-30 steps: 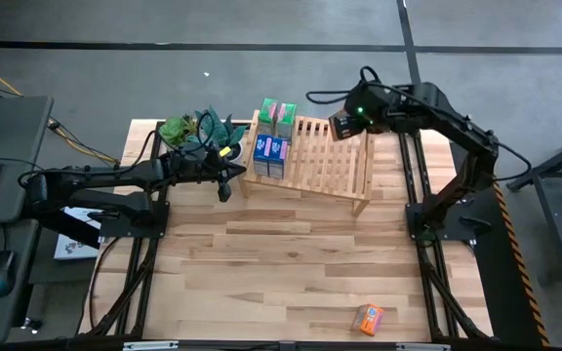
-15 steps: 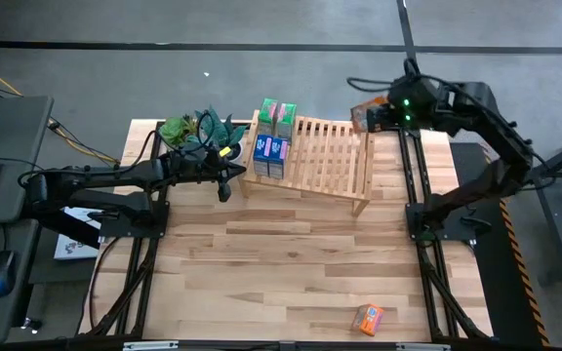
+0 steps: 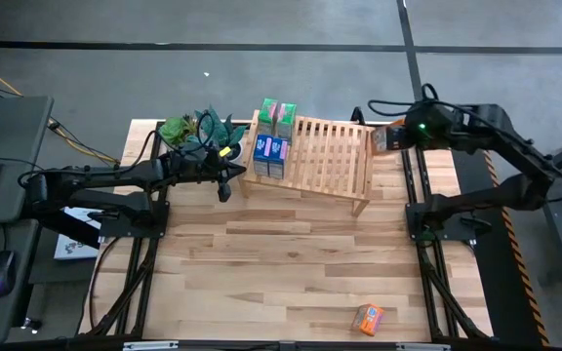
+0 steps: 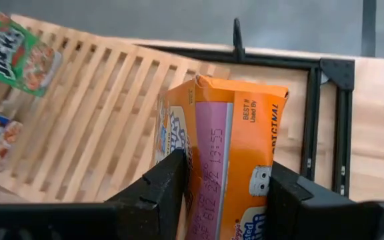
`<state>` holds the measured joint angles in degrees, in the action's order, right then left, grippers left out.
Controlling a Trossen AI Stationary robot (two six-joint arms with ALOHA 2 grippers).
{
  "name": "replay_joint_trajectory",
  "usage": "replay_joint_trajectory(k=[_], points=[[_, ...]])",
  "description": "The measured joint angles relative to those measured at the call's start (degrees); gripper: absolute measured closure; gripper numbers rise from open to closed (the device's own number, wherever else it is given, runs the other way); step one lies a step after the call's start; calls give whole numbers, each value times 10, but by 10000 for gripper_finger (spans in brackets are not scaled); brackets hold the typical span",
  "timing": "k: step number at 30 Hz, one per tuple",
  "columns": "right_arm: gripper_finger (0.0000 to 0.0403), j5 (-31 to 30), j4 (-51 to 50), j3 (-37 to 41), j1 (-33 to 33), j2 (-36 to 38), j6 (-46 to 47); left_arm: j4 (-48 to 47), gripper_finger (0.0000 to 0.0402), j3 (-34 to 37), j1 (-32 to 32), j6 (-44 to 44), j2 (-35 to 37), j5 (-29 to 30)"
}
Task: Stack cereal on shelf
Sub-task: Put the top orange cereal box on the shelf
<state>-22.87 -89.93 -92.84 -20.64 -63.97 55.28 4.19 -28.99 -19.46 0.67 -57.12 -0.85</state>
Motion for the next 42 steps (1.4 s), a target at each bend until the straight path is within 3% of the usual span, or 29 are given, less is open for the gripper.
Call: replay_joint_trajectory(k=[17, 42], points=[[261, 14, 4, -1, -53, -165, -46, -1, 402, 0, 0, 15, 0, 0], [261, -5, 69, -1, -52, -183, -43, -1, 402, 0, 0, 15, 0, 0]])
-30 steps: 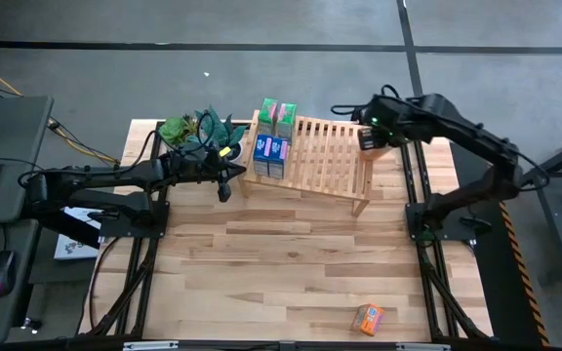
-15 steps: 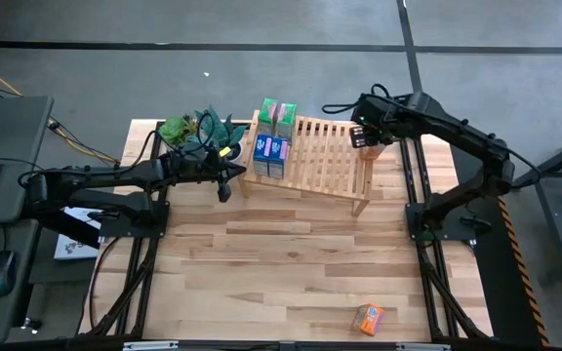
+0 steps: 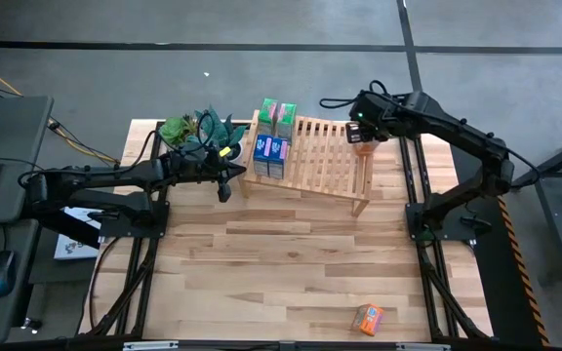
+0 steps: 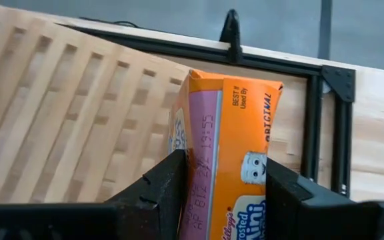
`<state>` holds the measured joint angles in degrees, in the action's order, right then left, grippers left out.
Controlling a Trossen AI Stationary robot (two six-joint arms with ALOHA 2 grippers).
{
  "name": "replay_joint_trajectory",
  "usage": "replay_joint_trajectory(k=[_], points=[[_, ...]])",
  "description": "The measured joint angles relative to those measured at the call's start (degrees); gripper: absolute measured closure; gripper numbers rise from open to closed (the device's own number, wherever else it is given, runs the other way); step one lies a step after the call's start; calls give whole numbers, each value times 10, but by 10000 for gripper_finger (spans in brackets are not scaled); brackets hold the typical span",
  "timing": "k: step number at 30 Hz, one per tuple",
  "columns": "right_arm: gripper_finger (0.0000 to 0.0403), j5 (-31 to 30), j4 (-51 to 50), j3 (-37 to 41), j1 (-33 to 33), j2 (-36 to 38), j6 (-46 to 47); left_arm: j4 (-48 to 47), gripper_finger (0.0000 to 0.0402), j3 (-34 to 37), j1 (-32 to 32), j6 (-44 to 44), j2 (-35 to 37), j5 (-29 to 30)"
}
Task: Stack cereal on shelf
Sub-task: Put the top orange cereal box on the shelf
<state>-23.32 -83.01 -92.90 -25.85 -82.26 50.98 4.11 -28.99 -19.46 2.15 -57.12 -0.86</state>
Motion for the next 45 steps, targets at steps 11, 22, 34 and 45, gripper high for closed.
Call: replay_joint_trajectory(k=[11, 22, 34, 45], points=[[261, 14, 10, 0, 0, 0, -35, 0, 402, 0, 0, 0, 0, 0], [176, 12, -3, 1, 0, 0, -47, 0, 402, 0, 0, 0, 0, 0], [148, 32, 8, 1, 0, 0, -13, 0, 401, 0, 0, 0, 0, 0], [148, 52, 13, 1, 0, 1, 11, 0, 401, 0, 0, 0, 0, 0]])
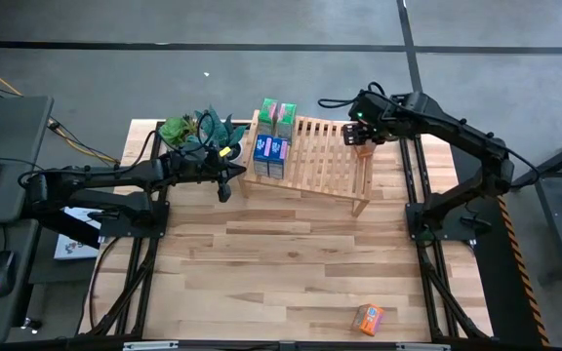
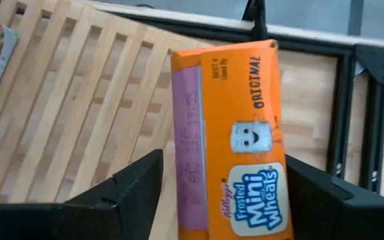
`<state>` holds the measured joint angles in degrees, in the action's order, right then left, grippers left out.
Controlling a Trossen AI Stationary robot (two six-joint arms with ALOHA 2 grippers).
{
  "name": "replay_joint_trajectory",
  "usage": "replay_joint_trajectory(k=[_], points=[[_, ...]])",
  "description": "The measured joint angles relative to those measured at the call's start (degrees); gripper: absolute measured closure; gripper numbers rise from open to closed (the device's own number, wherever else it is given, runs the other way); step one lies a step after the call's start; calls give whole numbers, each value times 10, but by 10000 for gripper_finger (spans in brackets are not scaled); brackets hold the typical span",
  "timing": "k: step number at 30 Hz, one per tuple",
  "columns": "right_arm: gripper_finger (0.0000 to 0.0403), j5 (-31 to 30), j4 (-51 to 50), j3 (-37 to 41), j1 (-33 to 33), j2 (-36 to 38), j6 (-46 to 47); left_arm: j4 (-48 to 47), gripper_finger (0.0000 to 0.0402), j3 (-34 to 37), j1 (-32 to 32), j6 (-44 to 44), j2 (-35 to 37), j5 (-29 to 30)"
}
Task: Stack cereal on shelf
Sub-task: Put the top orange cereal box on the shelf, then put the orange cereal box on the shelf aligned with the other orange cereal box
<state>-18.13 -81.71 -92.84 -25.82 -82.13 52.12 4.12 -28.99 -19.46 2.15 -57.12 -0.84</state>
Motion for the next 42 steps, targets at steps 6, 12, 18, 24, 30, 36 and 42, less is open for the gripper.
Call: replay_joint_trajectory(k=[6, 12, 18, 24, 30, 36, 42], points=[[148, 39, -7, 0, 0, 0, 6, 0, 402, 0, 0, 0, 0, 0], [148, 44, -24, 0, 0, 0, 19, 0, 401, 0, 0, 0, 0, 0], [148, 60, -35, 0, 0, 3, 18, 0, 401, 0, 0, 0, 0, 0], [148, 90, -36, -1, 7, 27, 19, 0, 401, 0, 0, 0, 0, 0], [148, 125, -67, -1, 31, 53, 31, 0, 402, 0, 0, 0, 0, 0], [148, 143, -79, 0, 138, 80, 38, 0, 402, 0, 0, 0, 0, 0], [148, 63, -82, 0, 332, 83, 141, 0, 401, 0, 0, 0, 0, 0]])
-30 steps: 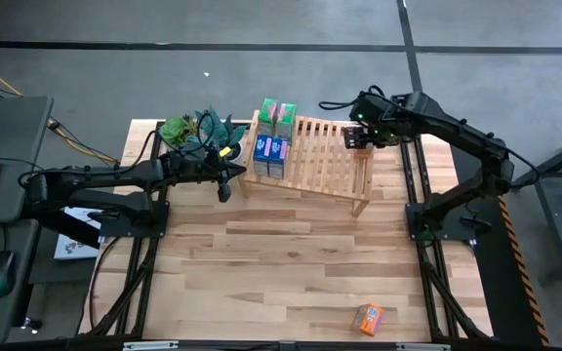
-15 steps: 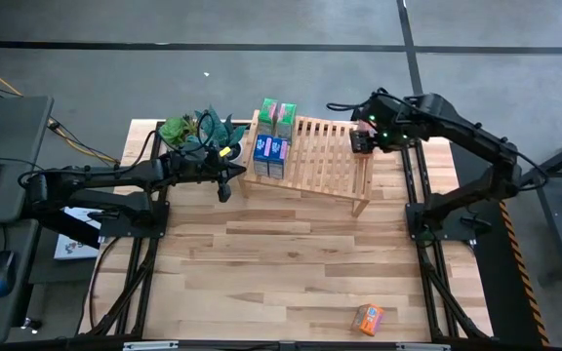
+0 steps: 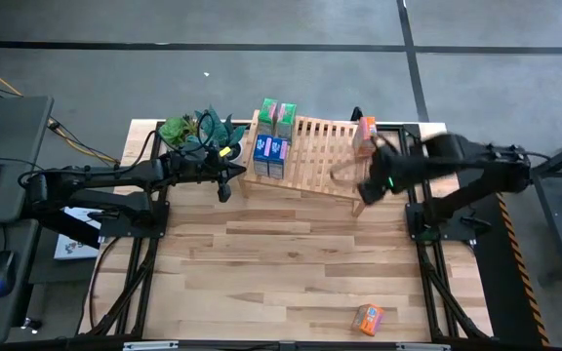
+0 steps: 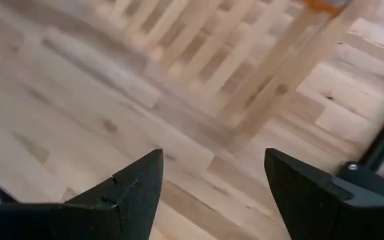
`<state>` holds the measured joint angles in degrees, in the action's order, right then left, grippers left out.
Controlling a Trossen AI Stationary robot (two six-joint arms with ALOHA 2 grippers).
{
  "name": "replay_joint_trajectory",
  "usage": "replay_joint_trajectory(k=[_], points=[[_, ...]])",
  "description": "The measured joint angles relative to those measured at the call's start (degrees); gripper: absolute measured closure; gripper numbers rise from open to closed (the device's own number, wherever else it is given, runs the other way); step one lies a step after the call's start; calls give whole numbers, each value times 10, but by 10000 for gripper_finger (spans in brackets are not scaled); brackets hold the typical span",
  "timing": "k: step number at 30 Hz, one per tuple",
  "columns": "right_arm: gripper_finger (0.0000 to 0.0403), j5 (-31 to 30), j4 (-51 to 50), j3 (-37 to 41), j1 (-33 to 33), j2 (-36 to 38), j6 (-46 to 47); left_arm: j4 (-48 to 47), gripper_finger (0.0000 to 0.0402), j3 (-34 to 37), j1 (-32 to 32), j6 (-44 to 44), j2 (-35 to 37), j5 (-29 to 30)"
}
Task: Stack cereal on shelf
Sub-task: Put the orange cereal box on the shelf aligned with the other orange cereal box
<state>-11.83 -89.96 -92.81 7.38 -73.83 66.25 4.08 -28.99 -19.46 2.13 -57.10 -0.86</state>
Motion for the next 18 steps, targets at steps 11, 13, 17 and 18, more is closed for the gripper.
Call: replay_joint_trajectory(k=[11, 13, 17, 18], points=[[148, -164, 2, 0, 342, -87, 231, 0, 402, 0, 0, -6, 0, 0], [148, -167, 7, 0, 381, -118, 272, 0, 402, 0, 0, -6, 0, 0], [148, -161, 28, 1, 438, -190, 345, 0, 401, 0, 0, -5, 0, 0], [148, -151, 36, 1, 448, -208, 355, 0, 401, 0, 0, -6, 0, 0]])
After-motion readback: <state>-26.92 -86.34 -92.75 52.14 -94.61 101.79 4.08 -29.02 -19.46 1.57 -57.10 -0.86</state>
